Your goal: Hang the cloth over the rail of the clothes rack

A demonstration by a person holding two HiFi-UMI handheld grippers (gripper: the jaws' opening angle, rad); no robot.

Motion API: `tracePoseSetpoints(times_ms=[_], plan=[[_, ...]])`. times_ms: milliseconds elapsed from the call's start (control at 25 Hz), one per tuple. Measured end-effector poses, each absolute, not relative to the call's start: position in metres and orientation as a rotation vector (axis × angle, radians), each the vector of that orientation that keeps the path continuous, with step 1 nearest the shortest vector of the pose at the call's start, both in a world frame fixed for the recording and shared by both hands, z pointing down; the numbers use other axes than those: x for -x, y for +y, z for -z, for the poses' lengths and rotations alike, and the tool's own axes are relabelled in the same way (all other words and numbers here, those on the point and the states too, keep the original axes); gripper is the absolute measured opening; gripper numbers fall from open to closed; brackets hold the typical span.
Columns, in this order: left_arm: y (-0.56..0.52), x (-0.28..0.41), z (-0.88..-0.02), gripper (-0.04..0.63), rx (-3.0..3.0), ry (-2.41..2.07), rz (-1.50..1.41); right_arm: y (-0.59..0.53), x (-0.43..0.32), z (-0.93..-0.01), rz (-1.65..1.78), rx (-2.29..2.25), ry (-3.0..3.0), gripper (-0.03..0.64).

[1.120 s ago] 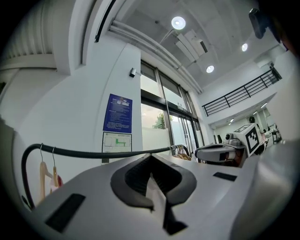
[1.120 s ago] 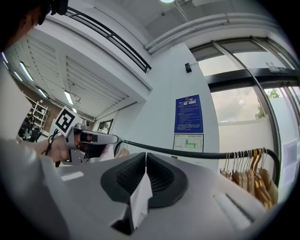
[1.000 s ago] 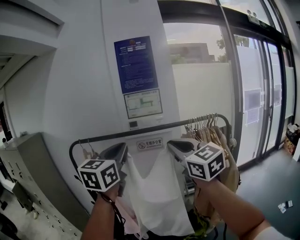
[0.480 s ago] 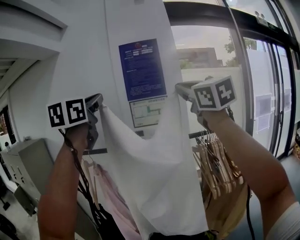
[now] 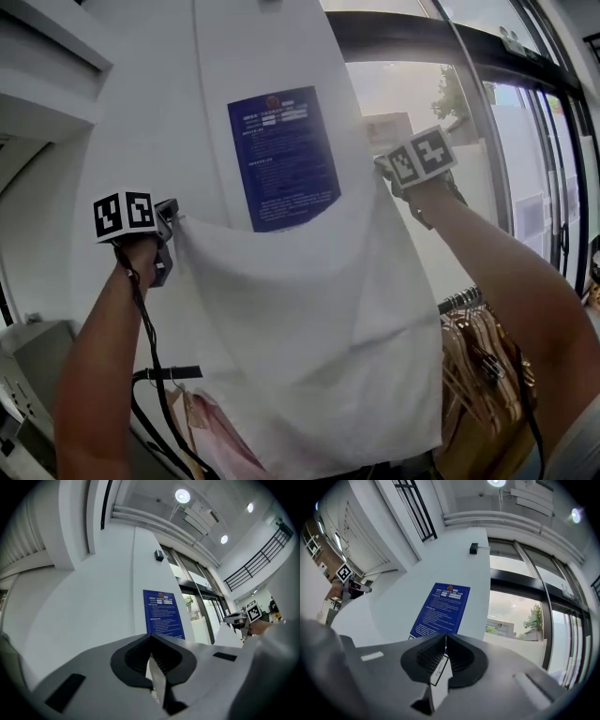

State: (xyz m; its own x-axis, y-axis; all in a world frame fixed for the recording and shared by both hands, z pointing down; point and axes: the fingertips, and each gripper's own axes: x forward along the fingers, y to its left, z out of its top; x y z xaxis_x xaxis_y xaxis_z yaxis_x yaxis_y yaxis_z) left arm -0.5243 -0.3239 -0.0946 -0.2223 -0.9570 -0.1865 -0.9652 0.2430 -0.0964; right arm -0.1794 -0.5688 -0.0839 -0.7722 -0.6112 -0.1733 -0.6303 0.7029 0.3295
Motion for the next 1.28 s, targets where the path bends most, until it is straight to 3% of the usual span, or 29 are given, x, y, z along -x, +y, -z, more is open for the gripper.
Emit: tracePoseSetpoints(times_ms=[480,800,960,1000,1040,1280], plan=[[-0.484,0.653,-0.002,0.006,1.851,2.511,-0.056,-0.743,0.290,-0.025,-0.436,1.157,3.055,0.012],[-0.525,0.680,-0.064,0.006,1.895,2.622,-0.036,-0.788,0.308,-0.092,-0.271,1.149,3.204,0.017],[-0.527,0.684,-0.066,0.009,1.871,2.630,-0.014,-0.789,0.314,-0.091,-0.304,1.162,3.199,0.059],[-0.527,0.686,-0.064,0.078,1.874,2.627,-0.020,-0.790,0.314,-0.092,-0.300,1.163,3.204,0.070],[-0.527,0.688,-0.063,0.105,1.875,2.629,-0.025,-0.790,0.315,-0.093,-0.295,1.161,3.210,0.071],[-0.518,0.697,-0.062,0.135,1.871,2.635,-0.096,-0.788,0.318,-0.094,-0.309,1.146,3.211,0.069]])
